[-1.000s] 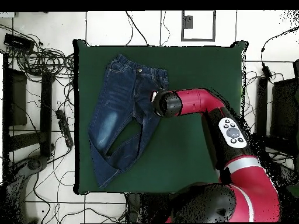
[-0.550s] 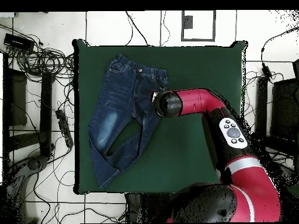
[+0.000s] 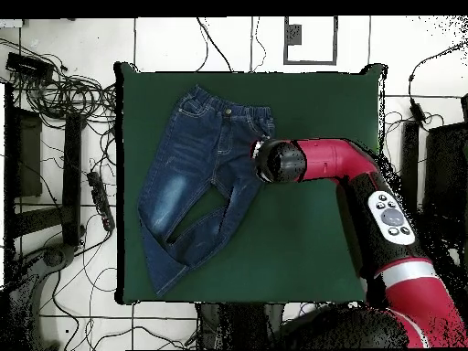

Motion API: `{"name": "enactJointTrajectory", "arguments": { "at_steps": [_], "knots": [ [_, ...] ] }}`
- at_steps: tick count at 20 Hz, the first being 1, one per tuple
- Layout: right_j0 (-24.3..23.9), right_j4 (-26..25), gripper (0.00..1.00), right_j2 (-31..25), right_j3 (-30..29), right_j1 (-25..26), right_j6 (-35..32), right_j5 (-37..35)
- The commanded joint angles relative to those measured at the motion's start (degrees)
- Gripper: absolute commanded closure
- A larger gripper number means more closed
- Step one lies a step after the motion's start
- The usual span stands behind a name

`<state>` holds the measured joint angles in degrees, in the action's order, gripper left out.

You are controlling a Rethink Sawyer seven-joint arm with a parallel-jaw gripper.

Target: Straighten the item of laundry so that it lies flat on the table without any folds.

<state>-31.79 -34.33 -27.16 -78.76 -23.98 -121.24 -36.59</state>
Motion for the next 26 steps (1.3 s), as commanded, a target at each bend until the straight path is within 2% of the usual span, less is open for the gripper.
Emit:
{"name": "enactJointTrajectory", "arguments": {
  "at_steps": [1, 9, 26],
  "knots": [
    [-1.78, 0.94, 1.00, -4.96, -2.29, -3.80, 20.75, -10.08],
    [-4.54, 0.59, 1.00, -8.48, -0.31, -4.86, 25.60, -17.43],
    [-5.46, 0.67, 1.00, -9.82, 2.48, -2.85, 28.31, -18.84]
  ]
}}
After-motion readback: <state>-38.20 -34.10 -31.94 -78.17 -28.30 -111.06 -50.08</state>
